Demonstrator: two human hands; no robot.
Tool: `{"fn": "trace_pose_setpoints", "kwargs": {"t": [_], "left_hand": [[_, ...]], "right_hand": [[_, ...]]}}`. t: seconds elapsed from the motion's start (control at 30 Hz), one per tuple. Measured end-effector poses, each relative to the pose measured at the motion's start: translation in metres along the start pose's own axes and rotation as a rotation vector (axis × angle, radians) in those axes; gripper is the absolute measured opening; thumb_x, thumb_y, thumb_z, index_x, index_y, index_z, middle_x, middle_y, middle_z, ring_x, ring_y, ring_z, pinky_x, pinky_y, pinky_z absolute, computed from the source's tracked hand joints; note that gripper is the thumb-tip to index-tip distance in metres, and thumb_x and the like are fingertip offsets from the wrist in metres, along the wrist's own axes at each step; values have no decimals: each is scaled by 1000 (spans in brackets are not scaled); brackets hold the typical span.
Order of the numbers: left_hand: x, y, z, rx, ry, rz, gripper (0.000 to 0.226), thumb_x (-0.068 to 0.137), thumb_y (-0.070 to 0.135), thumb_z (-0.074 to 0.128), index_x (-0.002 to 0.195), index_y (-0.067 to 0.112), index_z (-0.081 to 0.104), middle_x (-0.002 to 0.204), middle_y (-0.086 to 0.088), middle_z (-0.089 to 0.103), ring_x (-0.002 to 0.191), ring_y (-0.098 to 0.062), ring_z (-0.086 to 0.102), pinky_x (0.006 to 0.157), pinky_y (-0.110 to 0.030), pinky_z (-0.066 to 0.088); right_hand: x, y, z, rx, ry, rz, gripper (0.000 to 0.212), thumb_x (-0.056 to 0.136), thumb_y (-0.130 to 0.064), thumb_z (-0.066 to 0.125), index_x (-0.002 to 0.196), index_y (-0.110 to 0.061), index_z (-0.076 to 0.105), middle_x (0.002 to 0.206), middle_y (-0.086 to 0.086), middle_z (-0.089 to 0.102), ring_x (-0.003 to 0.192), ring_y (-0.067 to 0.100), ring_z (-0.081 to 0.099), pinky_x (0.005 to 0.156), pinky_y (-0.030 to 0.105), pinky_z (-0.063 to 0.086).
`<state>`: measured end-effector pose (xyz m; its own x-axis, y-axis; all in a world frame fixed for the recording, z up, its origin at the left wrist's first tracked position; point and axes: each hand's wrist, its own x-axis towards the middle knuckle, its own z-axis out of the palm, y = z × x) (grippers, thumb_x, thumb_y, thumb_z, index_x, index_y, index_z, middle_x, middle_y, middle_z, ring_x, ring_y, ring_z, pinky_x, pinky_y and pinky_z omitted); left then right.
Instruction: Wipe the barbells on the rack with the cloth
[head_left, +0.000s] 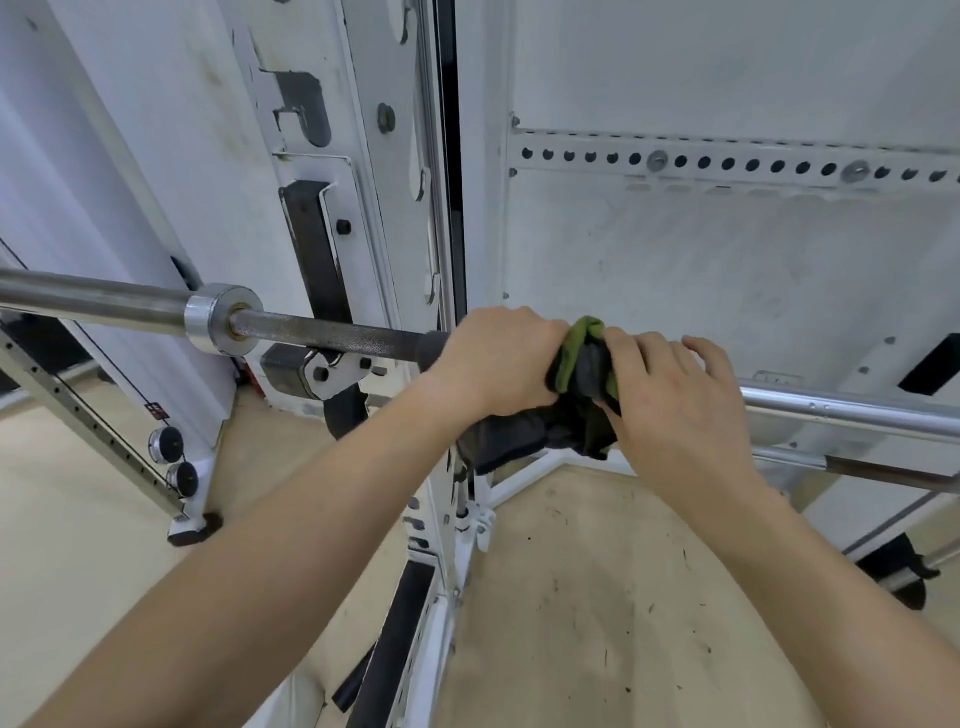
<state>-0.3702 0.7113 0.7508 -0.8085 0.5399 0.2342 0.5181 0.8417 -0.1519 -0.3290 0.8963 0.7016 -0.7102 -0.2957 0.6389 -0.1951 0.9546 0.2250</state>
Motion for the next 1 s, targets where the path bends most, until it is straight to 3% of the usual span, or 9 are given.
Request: {"fn": "trace_pose_setpoints", "kwargs": {"t": [0.1, 0.23, 0.3, 0.4, 0.5, 0.57, 0.77, 1.0], "left_hand": [[-8, -13, 2, 14, -1, -24, 27, 82, 43, 61, 92, 23, 47, 67, 5, 45, 66, -25, 58, 59, -35, 50], [-29, -47, 1, 51, -25, -87, 26, 82, 44, 61, 94, 24, 49, 75, 2, 60, 69, -23, 61, 64, -40, 56], [-34, -58, 1, 65, -15, -126, 27, 81, 44, 62, 96, 24, 52, 76, 3, 62, 69, -23, 59, 65, -40, 56], [-28, -49, 4, 67, -4, -128, 30, 81, 48, 62, 96, 22, 56, 75, 1, 64, 67, -24, 61, 59, -36, 53], [-15, -27, 7, 60, 19, -117, 32, 81, 49, 63, 93, 20, 58, 73, -2, 64, 64, -23, 57, 54, -32, 40], [-9, -14, 8, 59, 36, -115, 30, 81, 47, 65, 91, 18, 59, 72, -3, 64, 63, -25, 57, 55, -31, 36], [26, 56, 10, 61, 59, -57, 36, 81, 55, 56, 84, 19, 52, 62, -1, 52, 59, -31, 59, 51, -32, 40], [80, 170, 0, 90, 62, -33, 28, 86, 48, 54, 87, 21, 48, 60, 5, 37, 58, -28, 50, 48, -29, 27]], "right_hand": [[14, -24, -5, 24, -9, -4, 48, 78, 0, 56, 125, 0, 54, 91, 14, 61, 78, 35, 61, 109, 52, 42], [38, -69, -7, 124, -37, 8, 50, 74, -1, 45, 122, 0, 57, 87, 15, 61, 76, 37, 63, 108, 52, 46], [42, -77, -5, 145, -37, -12, 49, 77, -1, 51, 125, -2, 57, 87, 13, 60, 75, 34, 62, 108, 51, 45], [35, -63, -5, 122, -44, -60, 64, 72, -1, 62, 135, -6, 53, 92, 12, 61, 79, 33, 63, 112, 54, 38], [20, -32, -3, 72, 47, -38, 57, 83, 4, 20, 127, -7, 56, 84, 7, 58, 74, 28, 60, 115, 57, 32], [7, -15, -4, 44, 66, -16, 58, 92, 4, 11, 122, -9, 58, 81, 3, 55, 72, 23, 57, 115, 56, 35], [-28, 57, -4, -44, 158, 46, 39, 94, 5, 29, 106, -11, 63, 75, -1, 39, 69, 21, 49, 116, 57, 34], [-81, 174, -9, -197, 220, 117, 16, 99, -5, 48, 101, -13, 61, 73, -2, 48, 68, 21, 51, 113, 56, 37]]}}
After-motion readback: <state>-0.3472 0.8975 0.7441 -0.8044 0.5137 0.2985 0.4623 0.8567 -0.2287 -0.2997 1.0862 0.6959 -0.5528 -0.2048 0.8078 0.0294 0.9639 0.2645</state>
